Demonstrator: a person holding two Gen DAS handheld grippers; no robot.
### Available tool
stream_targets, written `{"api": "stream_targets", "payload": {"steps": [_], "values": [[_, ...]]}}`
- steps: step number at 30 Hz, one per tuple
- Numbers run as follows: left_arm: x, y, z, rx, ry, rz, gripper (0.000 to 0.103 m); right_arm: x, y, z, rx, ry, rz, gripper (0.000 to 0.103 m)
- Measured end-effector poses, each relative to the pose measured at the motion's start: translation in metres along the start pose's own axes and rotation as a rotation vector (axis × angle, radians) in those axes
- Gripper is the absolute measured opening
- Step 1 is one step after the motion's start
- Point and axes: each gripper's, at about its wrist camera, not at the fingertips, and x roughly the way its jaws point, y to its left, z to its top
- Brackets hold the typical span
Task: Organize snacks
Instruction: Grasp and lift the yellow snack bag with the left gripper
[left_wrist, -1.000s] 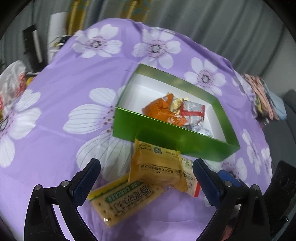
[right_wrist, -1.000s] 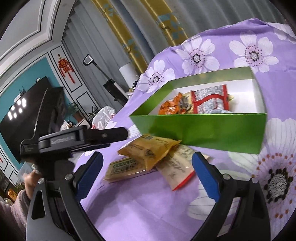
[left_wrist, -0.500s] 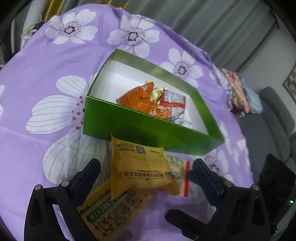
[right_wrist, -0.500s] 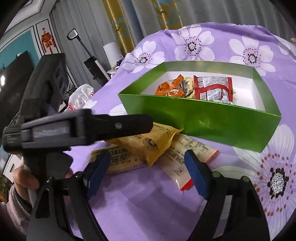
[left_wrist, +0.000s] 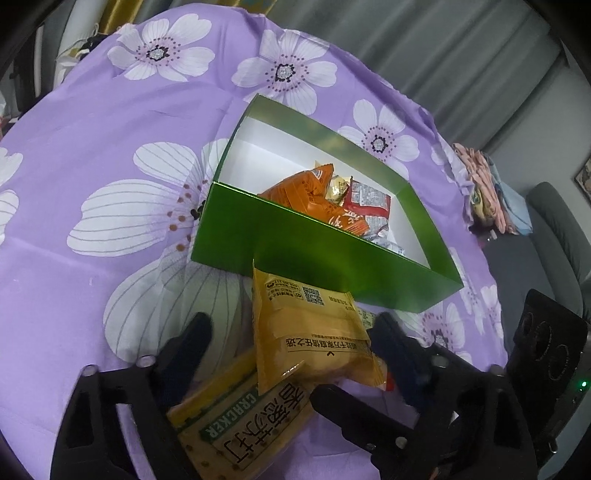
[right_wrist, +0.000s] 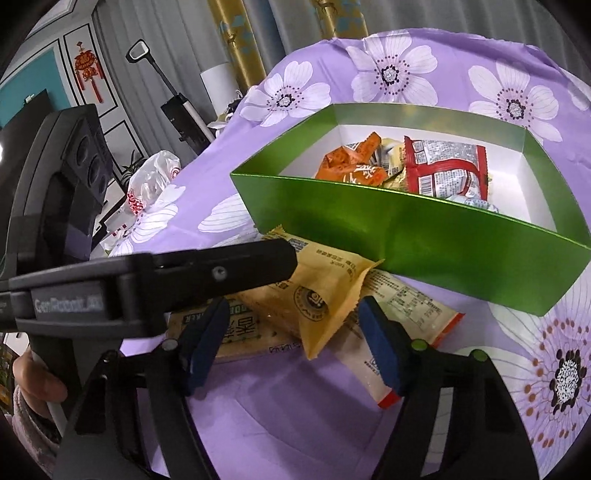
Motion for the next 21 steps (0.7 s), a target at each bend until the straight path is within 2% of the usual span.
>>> {"api": "stream_targets", "payload": {"steps": [5,8,11,15,21], "values": [[0.0033,0.002,-0.0003,-0.01,0.013,0.003,0.085,0.0021,0.0008,0.0007,0.005,0.007,-0.006,0.066],[0.0038,0.0012,-0.0021,-0.006,0.024,0.005,0.068,0.0042,0.0016,0.0013,0.001,0.015,-0.01,0.061],[0.007,0.0012,-0.0039,-0.011,0.04,-0.006,0.058,0.0055,0.0026,0.002,-0.007,0.021,-0.011,0.054],[0.0048,-0.0007,-0.0048,-0.003,0.033,-0.011,0.053,0.0053,0.0038,0.0024,-0.02,0.02,0.004,0.039],[-0.001,-0.0007,-0.004,-0.001,0.015,-0.02,0.051,0.0019,0.0044,0.0,-0.018,0.004,0.029,0.03]]}}
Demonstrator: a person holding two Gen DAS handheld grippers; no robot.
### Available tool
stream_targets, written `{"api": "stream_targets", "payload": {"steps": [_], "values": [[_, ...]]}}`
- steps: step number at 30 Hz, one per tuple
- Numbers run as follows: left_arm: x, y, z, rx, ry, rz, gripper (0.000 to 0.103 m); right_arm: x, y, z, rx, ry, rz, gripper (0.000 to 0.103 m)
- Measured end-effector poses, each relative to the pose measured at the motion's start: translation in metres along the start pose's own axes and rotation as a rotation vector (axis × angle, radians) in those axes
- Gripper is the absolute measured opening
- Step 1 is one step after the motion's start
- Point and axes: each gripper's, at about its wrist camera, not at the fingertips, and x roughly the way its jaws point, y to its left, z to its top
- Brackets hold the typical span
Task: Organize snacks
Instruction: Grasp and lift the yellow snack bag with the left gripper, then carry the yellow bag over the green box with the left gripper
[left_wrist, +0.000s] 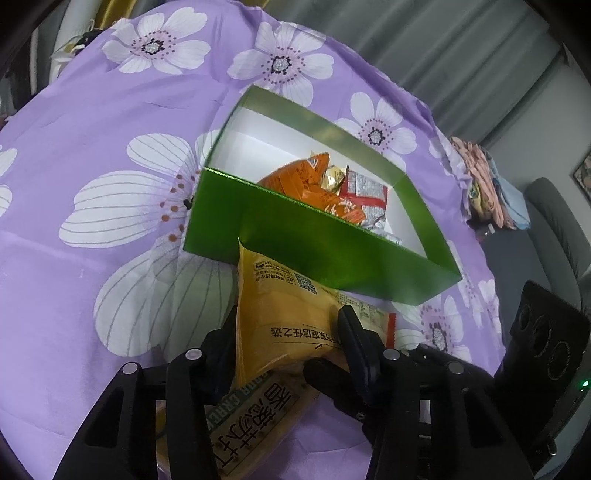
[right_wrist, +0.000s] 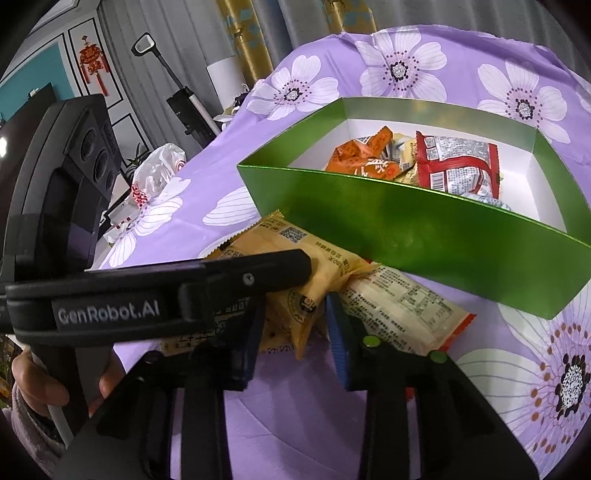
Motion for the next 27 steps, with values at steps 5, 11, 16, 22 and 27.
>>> {"api": "stream_targets", "payload": {"steps": [5,11,16,22,27], "values": [[-0.01,0.001,0.0,-0.003,-0.022,-0.021,0.05,-0.006,0.01,0.0,-0.021,-0.02,-0.004,0.029],[-0.018,0.0,0.001,-0.006,-0.041,-0.053,0.049,-0.017,0.02,-0.001,-0.068,-0.053,-0.039,0.029],[-0.028,-0.006,0.001,0.02,-0.081,-0.071,0.049,-0.024,0.023,0.001,-0.085,-0.08,-0.054,0.029],[-0.035,-0.011,0.0,0.041,-0.108,-0.076,0.049,-0.031,0.027,0.002,-0.103,-0.106,-0.071,0.029],[-0.042,-0.02,0.001,0.056,-0.131,-0.084,0.049,-0.041,0.027,0.003,-0.109,-0.14,-0.077,0.029]]}}
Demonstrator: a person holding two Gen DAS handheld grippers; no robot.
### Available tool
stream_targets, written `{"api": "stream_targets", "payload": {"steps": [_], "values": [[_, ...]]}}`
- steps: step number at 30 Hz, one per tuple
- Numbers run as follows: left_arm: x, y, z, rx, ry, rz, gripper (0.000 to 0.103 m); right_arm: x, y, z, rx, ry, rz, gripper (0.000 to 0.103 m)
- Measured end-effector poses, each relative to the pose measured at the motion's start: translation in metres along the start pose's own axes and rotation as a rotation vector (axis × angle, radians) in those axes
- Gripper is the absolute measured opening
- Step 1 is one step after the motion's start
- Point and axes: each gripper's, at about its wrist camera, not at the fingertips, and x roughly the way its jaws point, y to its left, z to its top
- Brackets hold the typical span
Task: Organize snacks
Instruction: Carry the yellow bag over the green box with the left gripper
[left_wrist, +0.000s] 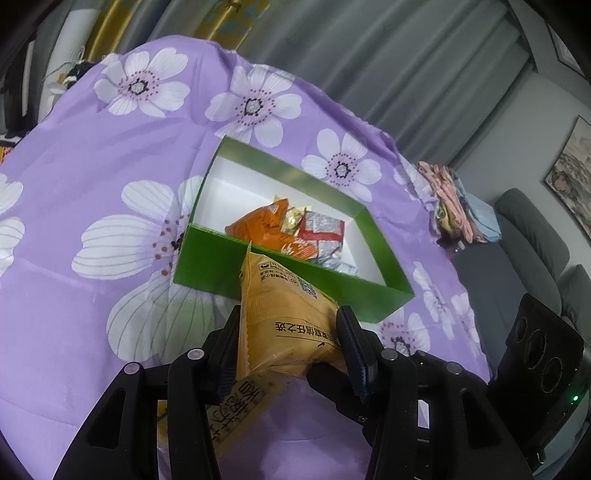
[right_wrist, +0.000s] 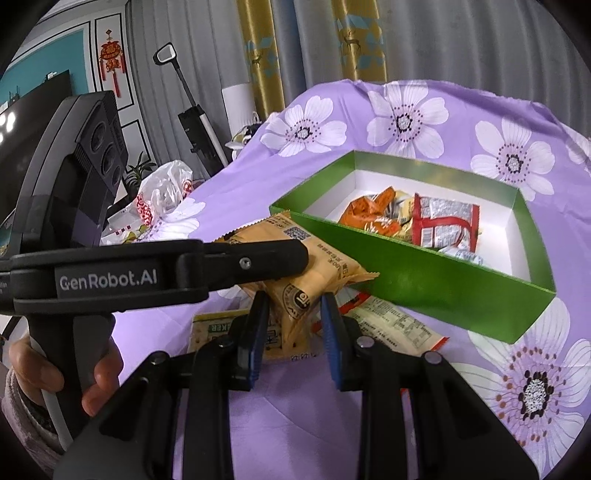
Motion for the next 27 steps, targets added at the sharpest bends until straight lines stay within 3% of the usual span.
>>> {"api": "stream_targets", "payload": {"steps": [12,27], "values": [[-0.004,-0.034,0.021,0.063,-0.056,-0.016,0.049,-0.022,-0.008,0.017,0.005,-0.094,-0.029,0.029],[0.048,-0.068,0.074,0.164,-0.025,-0.069,0.049,-0.013,-0.054,0.046,0.071,-0.139,-0.14,0.029]]}}
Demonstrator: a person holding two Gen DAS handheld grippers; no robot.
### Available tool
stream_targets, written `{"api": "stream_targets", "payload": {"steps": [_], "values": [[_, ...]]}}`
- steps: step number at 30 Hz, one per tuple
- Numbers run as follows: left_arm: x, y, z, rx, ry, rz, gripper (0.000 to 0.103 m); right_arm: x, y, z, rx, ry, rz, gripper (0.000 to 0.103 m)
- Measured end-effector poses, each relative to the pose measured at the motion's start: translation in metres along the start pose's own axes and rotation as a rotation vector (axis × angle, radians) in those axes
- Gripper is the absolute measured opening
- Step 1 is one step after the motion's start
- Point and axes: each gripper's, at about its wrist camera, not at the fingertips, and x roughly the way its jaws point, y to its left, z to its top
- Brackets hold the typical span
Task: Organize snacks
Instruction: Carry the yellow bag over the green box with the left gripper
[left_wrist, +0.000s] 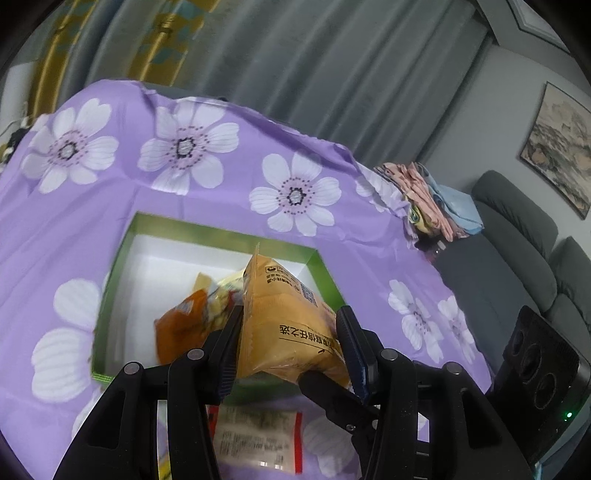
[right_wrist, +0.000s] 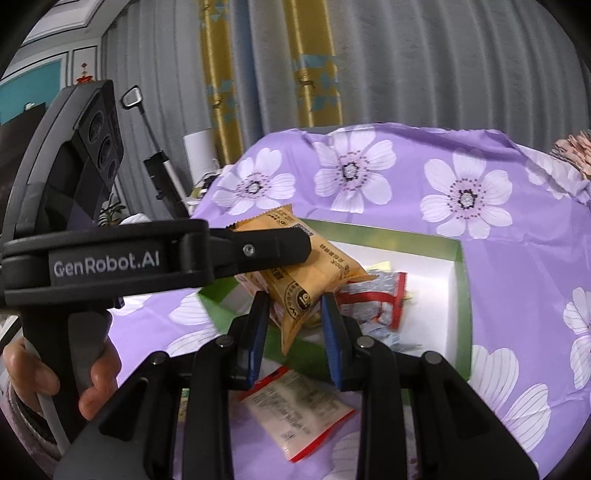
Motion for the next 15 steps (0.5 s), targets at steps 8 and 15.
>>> {"api": "stream_targets", "payload": {"steps": [8,15], "values": [[0.032,0.008,0.006,-0.017,0.048,-0.032,0.049,0.017,-0.018,0.001,0.042,0.042,-0.04,0.029],[0.043,0.018,0.003,-0.047,0.076,-0.029,0.049,0.028,-0.017,0.001,0.029,0.08,-0.053,0.029]]}}
